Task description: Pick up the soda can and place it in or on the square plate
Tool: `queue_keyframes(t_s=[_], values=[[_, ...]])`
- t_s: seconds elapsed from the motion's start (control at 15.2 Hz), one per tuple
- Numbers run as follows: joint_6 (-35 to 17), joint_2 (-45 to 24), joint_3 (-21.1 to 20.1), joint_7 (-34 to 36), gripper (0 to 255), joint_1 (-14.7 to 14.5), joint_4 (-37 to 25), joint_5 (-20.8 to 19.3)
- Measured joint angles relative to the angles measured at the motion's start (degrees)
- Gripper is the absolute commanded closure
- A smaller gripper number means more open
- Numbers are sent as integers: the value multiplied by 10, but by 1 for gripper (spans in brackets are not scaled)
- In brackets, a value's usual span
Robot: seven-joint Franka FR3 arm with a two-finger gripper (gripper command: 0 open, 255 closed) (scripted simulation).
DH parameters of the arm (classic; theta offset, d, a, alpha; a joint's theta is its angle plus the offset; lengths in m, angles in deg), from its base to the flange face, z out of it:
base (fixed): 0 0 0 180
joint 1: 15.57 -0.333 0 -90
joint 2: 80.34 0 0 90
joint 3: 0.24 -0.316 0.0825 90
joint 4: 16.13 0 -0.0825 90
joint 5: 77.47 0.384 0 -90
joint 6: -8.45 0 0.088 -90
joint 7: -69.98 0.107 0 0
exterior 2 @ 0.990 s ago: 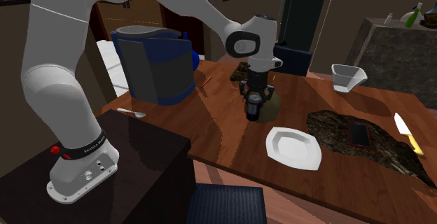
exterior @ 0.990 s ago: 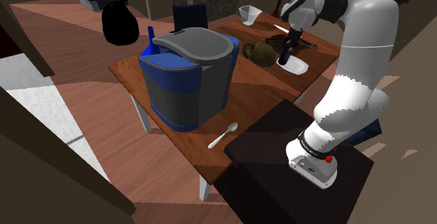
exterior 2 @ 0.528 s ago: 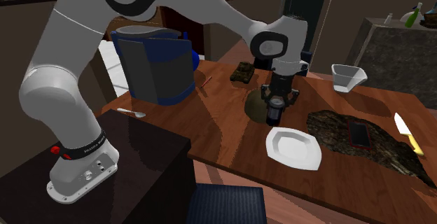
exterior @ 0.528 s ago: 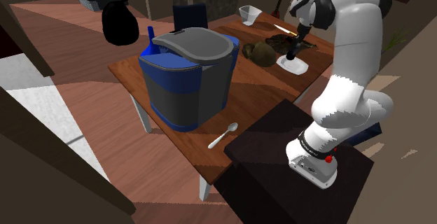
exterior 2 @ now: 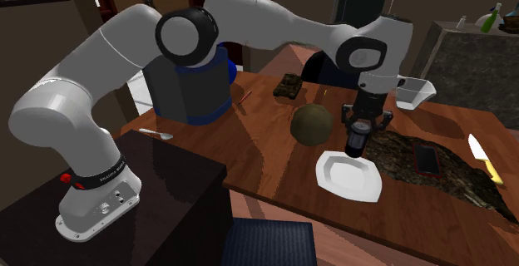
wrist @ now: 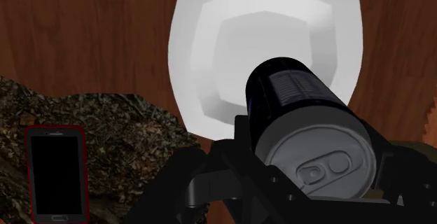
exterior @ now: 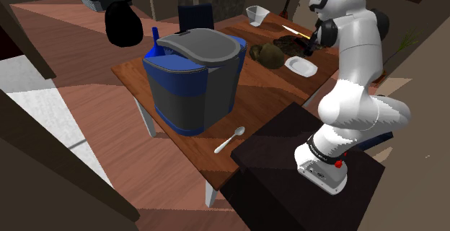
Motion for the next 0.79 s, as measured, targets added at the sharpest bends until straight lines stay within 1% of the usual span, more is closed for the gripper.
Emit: queue_keyframes(t_s=[0.07, 0.26, 0.46, 0.79], values=[[6, -14, -2, 1, 255, 7, -21, 1], [-3, -29, -5, -1, 255, 12, -27, 4], [-21, -34, -7, -4, 255, 9, -13, 6], [-37, -60, -12, -4, 255, 15, -24, 10]])
